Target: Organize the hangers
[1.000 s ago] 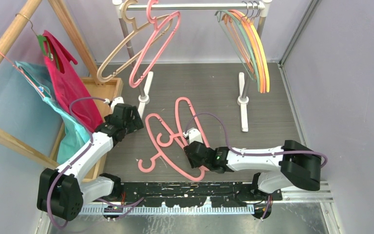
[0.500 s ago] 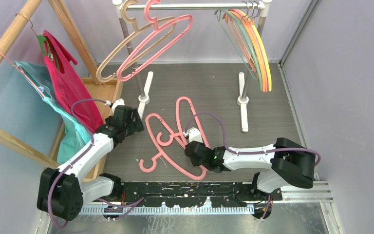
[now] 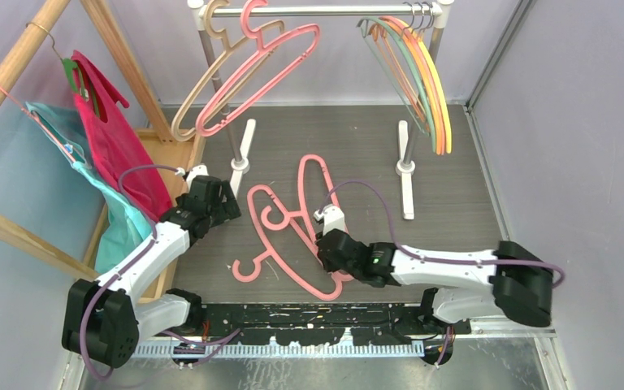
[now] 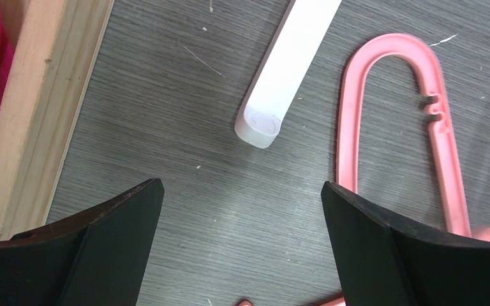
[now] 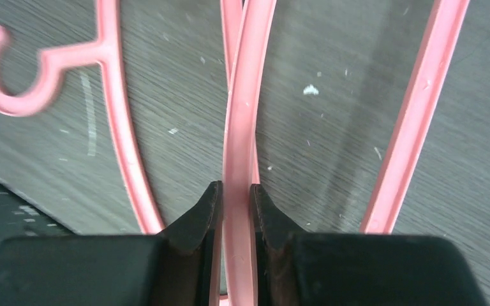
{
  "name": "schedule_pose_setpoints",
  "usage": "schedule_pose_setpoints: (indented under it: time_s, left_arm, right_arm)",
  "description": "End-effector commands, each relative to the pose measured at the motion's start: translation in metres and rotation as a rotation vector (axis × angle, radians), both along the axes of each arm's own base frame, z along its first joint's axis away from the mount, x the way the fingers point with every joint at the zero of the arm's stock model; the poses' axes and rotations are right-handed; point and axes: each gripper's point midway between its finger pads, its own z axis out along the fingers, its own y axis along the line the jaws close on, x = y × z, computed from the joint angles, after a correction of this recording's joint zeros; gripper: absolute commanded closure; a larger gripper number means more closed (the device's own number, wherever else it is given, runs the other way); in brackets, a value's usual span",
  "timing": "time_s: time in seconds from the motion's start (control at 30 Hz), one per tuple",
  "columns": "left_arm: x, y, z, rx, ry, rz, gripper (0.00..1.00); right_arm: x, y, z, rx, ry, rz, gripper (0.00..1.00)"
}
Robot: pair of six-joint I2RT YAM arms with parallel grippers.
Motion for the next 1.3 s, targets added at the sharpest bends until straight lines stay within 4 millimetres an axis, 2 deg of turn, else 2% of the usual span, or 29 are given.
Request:
schedule_pose_setpoints:
  time_s: [0.0,0.2,0.3,0.47,0.5,0.57,0.7,0.8,1.03,1.27]
  left_arm:
    - [0.008,-0.002,0.005,-0.012,-0.039,-0.004,0.02]
    - [0.008,-0.004,0.004,-0.019,-0.034,-0.01,0.02]
    - [0.008,-0.003,0.004,-0.018,-0.032,-0.011,0.02]
    - [0.01,-0.007,0.003,-0.029,-0.027,-0.02,0.02]
    - [0.01,-0.007,0.003,-0.029,-0.024,-0.021,0.02]
    - [0.01,-0.007,0.003,-0.029,-0.018,-0.022,0.02]
    - [0.01,-0.007,0.006,-0.028,-0.027,-0.025,0.02]
    - [0.01,-0.007,0.007,-0.028,-0.028,-0.026,0.02]
    - [0.009,-0.007,0.006,-0.029,-0.03,-0.028,0.02]
    - [0.009,-0.005,0.002,-0.013,-0.023,-0.028,0.02]
  right_arm:
    - [0.015,0.014,0.082,0.209,-0.12,-0.03,0.99]
    - [0.03,0.004,0.115,0.293,-0.181,-0.108,0.99]
    - [0.039,-0.002,0.143,0.373,-0.253,-0.167,0.99]
    - [0.059,-0.001,0.214,0.601,-0.365,-0.203,0.99]
    - [0.064,-0.001,0.236,0.667,-0.39,-0.207,0.99]
    - [0.073,-0.002,0.267,0.766,-0.423,-0.211,0.99]
    - [0.088,0.002,0.314,0.903,-0.465,-0.186,0.99]
    - [0.104,0.009,0.339,0.966,-0.46,-0.143,0.99]
    - [0.126,0.036,0.381,1.06,-0.429,-0.01,0.99]
    - [0.14,0.044,0.412,1.153,-0.437,0.049,0.99]
